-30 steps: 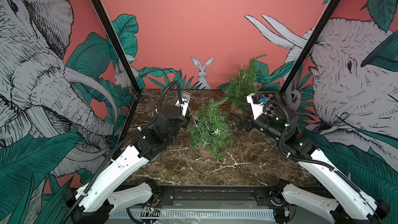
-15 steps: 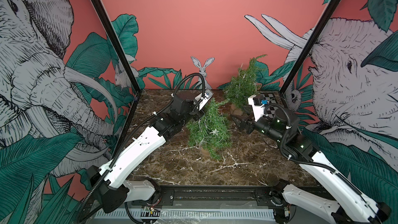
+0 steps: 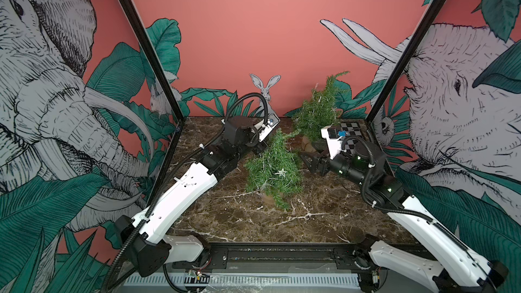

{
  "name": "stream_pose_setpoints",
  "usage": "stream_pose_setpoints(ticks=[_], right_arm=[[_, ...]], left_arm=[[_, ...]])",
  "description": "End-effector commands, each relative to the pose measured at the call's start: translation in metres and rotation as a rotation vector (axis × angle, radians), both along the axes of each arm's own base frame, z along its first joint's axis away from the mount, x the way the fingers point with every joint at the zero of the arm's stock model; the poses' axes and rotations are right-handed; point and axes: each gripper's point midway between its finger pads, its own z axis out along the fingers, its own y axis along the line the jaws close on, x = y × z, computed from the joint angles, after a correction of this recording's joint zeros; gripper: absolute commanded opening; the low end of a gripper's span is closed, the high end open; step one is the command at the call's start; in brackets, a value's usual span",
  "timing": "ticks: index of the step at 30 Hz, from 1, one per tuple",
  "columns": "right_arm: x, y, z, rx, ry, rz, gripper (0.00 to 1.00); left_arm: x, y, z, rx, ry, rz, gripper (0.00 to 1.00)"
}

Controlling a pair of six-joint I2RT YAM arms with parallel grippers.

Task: Wrap string light around the christmas tree
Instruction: Wrap the light string around the Christmas tree.

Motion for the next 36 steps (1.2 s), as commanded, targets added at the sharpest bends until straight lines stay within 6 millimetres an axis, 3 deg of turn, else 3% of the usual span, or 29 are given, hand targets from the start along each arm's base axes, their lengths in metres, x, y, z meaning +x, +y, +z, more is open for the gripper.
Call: stream_pose_setpoints(ticks=[1,8,16,19,22,26,28,30,32,36], right_arm=[[-0.003,0.003,0.015,0.050,-0.034,0.021,0.78],[-0.004,0.003,0.013,0.050,-0.029,0.017,0.78],[-0.002,0.003,0.013,0.057,-0.027,0.014,0.78],[-0.001,0.003,0.014,0.058,-0.029,0.007,0.78],[0.000,-0.002,0.015,0.042,-0.045,-0.017,0.78],[0.003,-0.018,0.021,0.010,-0.099,-0.091,0.77],[0.005,-0.032,0.023,-0.011,-0.138,-0.159,0.77],[0.009,-0.051,0.023,-0.045,-0.193,-0.258,0.80],[0.016,-0.078,0.020,-0.091,-0.253,-0.400,0.85],[0.024,-0.130,0.001,-0.181,-0.431,-0.693,0.96]], left_arm=[[0.006,0.009,0.014,-0.012,-0.024,0.023,0.42],[0.008,0.026,0.014,0.015,-0.024,0.064,0.65],[0.008,0.051,0.026,0.052,-0.061,0.164,0.68],[0.001,0.055,0.042,-0.011,-0.080,0.175,0.74],[-0.011,0.061,0.070,-0.131,-0.130,0.175,0.87],[-0.025,0.083,0.104,-0.300,-0.201,0.248,0.95],[-0.032,0.098,0.110,-0.374,-0.217,0.297,0.99],[-0.038,0.116,0.106,-0.464,-0.214,0.373,0.99],[-0.040,0.130,0.089,-0.511,-0.199,0.446,0.99],[-0.034,0.161,0.021,-0.464,-0.154,0.656,0.99]])
